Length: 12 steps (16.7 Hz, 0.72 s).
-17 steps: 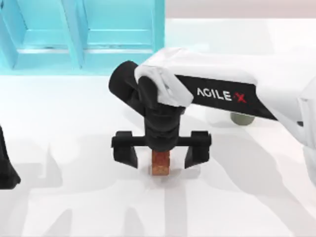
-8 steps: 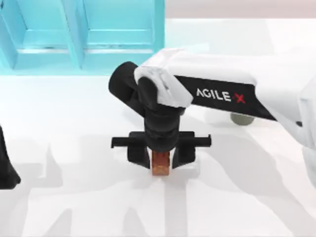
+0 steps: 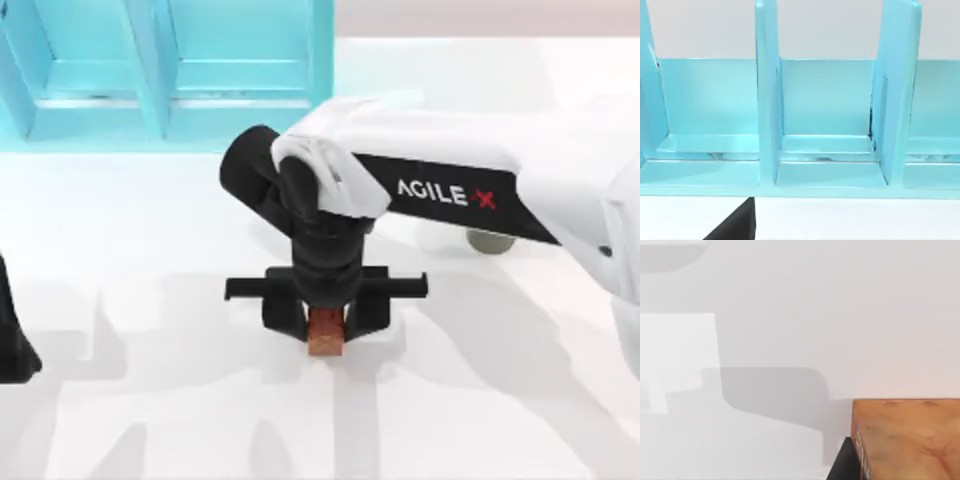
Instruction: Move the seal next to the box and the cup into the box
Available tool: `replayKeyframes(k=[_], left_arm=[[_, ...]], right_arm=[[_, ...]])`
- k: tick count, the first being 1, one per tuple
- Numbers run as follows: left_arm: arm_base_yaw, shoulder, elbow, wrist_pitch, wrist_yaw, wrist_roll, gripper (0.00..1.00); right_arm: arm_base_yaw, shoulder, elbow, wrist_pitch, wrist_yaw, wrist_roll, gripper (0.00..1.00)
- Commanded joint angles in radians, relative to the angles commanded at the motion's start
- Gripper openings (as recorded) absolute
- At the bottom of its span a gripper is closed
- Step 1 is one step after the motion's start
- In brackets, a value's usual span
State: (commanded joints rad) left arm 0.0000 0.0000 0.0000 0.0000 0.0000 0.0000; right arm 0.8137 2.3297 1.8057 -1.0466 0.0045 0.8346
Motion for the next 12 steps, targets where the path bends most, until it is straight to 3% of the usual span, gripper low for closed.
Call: replayKeyframes(k=[7,12], left_arm=[[0.0,0.0,0.0,0.0,0.0,0.0,1.0],[0.0,0.0,0.0,0.0,0.0,0.0,1.0]], right_arm=[[-0.013,-0.018,-0.01,-0.01,0.0,-0.01,0.0],[-0.11,-0.216,-0.093,-0.115,-0.001,-0.105,0.0]])
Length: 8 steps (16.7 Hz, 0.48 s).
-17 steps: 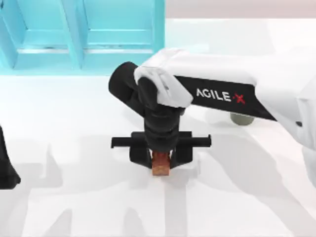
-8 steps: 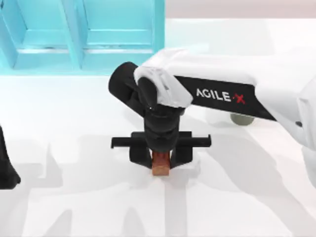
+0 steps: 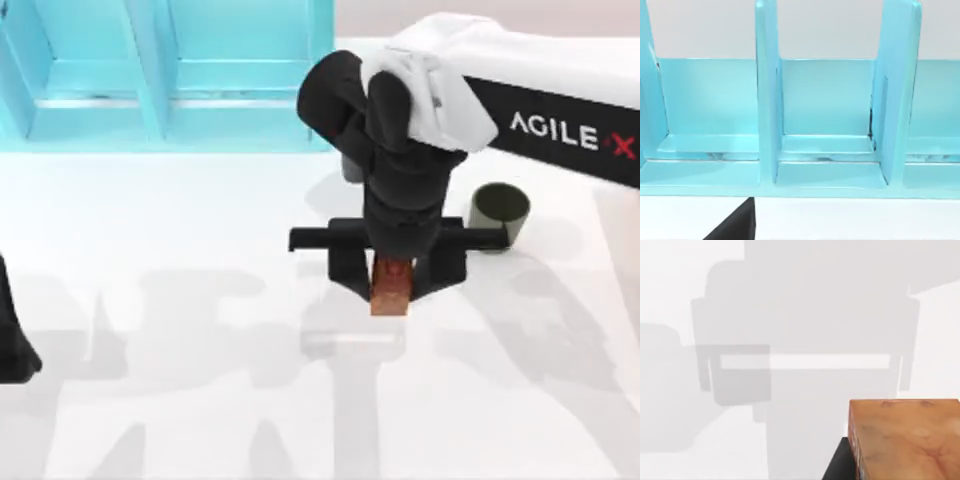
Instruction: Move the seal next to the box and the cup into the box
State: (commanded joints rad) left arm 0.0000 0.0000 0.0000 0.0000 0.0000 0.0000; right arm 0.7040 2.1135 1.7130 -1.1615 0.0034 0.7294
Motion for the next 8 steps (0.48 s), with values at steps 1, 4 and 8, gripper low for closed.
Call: replayKeyframes(k=[1,4,8], left_arm=[[0.0,0.0,0.0,0.0,0.0,0.0,1.0],[0.0,0.0,0.0,0.0,0.0,0.0,1.0],[0.0,0.0,0.0,0.0,0.0,0.0,1.0]], right_arm=[[-0.021,-0.047,-0.019,-0.025,-0.001,-0.023,0.0],[-0.066,-0.13,-0.057,-0.078,-0.002,-0.072,0.0],[-0.066,-0.133,-0.057,-0.081,-0.001,-0.074,0.0]])
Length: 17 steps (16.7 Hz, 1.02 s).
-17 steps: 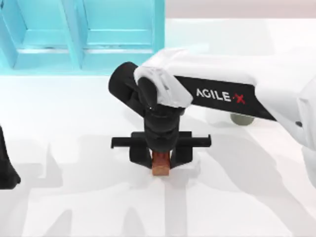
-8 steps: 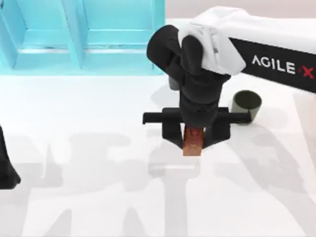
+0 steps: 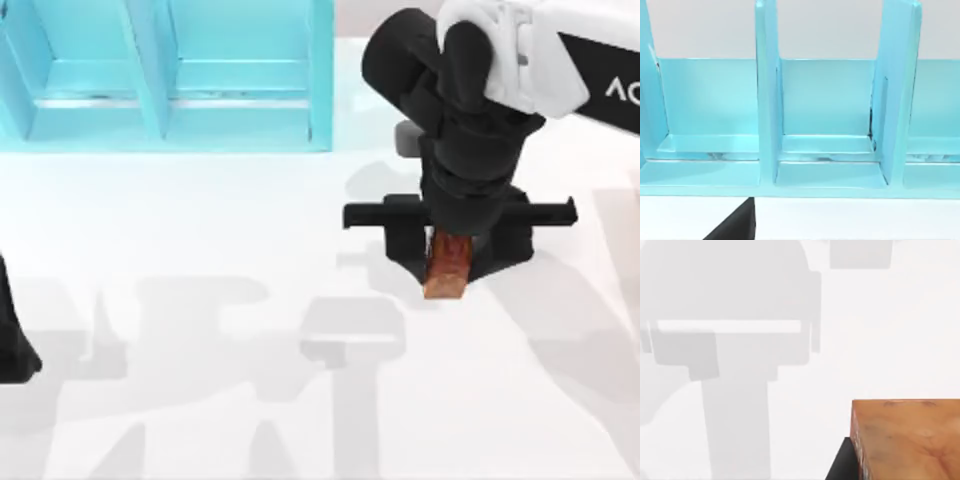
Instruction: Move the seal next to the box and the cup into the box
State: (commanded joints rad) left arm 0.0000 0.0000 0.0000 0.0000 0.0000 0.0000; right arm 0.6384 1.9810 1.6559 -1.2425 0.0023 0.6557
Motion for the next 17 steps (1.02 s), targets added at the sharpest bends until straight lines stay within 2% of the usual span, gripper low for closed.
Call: replayKeyframes(k=[4,12,17], left_arm=[[0.0,0.0,0.0,0.0,0.0,0.0,1.0],[0.0,0.0,0.0,0.0,0.0,0.0,1.0],[0.0,0.0,0.0,0.0,0.0,0.0,1.0]], right_arm=[[-0.073,-0.002,0.013,-0.014,0.0,-0.072,0.0],[-0.45,-0.013,0.064,-0.082,0.002,-0.45,0.0],[-0.473,-0.009,0.066,-0.085,0.003,-0.475,0.0]])
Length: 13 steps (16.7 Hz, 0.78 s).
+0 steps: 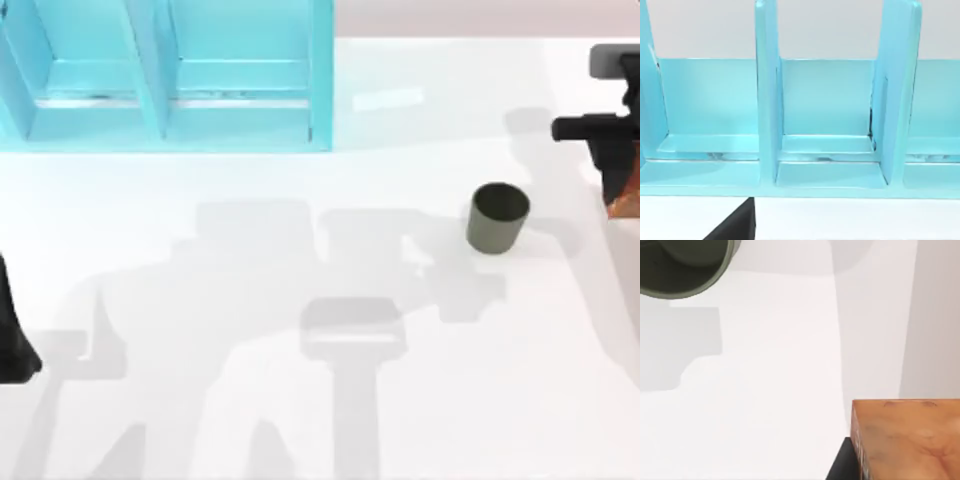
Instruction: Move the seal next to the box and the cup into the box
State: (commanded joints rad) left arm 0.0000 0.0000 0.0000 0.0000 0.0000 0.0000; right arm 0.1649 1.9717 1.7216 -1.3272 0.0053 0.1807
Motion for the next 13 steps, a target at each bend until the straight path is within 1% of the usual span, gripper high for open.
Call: replayKeyframes(k=[13], left_arm=[[0.0,0.0,0.0,0.0,0.0,0.0,1.0]], right_arm=[[-0.001,0.019,-0.192,0.221,0.0,0.0,0.0]])
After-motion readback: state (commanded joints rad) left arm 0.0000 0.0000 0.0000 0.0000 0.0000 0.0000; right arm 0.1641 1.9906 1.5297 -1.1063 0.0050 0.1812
